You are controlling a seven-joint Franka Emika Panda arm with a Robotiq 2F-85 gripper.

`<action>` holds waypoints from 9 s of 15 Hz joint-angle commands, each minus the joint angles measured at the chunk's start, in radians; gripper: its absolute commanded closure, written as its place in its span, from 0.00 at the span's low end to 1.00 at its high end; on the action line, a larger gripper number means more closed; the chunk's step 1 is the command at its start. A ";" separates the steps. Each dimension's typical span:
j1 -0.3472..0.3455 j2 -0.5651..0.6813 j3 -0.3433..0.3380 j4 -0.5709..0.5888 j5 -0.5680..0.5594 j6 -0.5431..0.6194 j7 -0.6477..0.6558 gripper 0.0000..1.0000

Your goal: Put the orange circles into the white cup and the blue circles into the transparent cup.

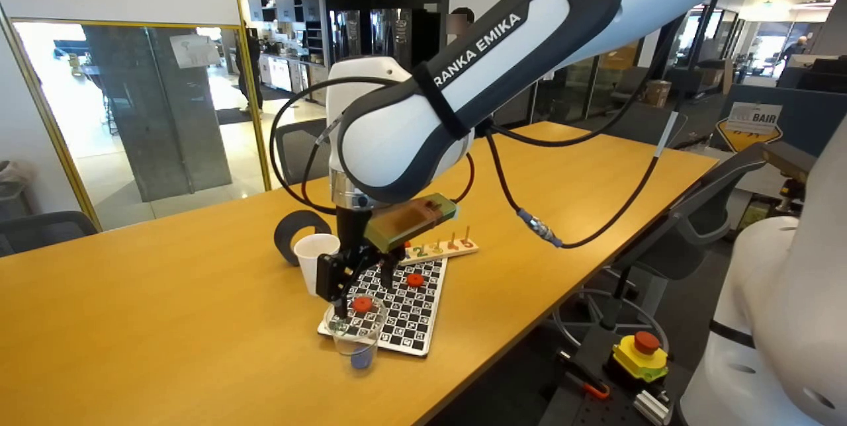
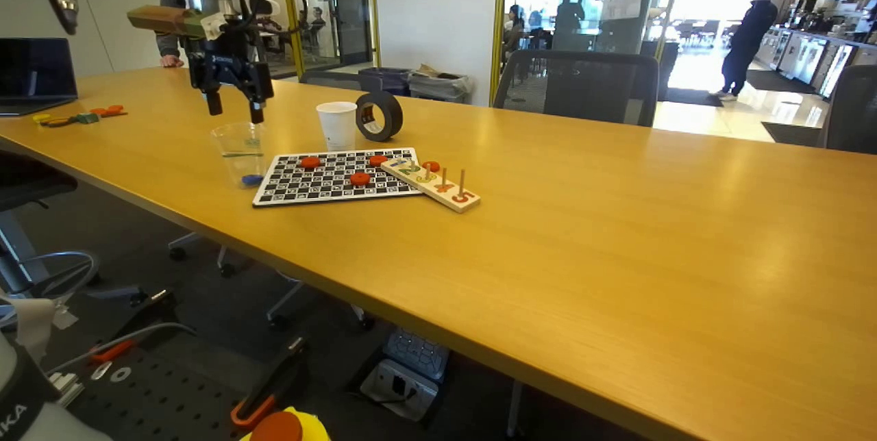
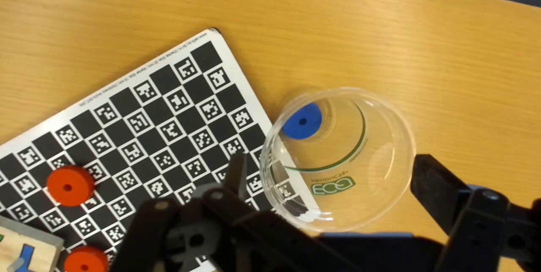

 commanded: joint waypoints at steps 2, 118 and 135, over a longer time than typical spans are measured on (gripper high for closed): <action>-0.039 0.019 -0.024 0.030 -0.076 0.058 0.094 0.00; -0.016 0.373 -0.253 0.553 -0.130 -0.052 0.354 0.00; -0.129 0.348 -0.273 0.280 0.096 0.004 0.978 0.00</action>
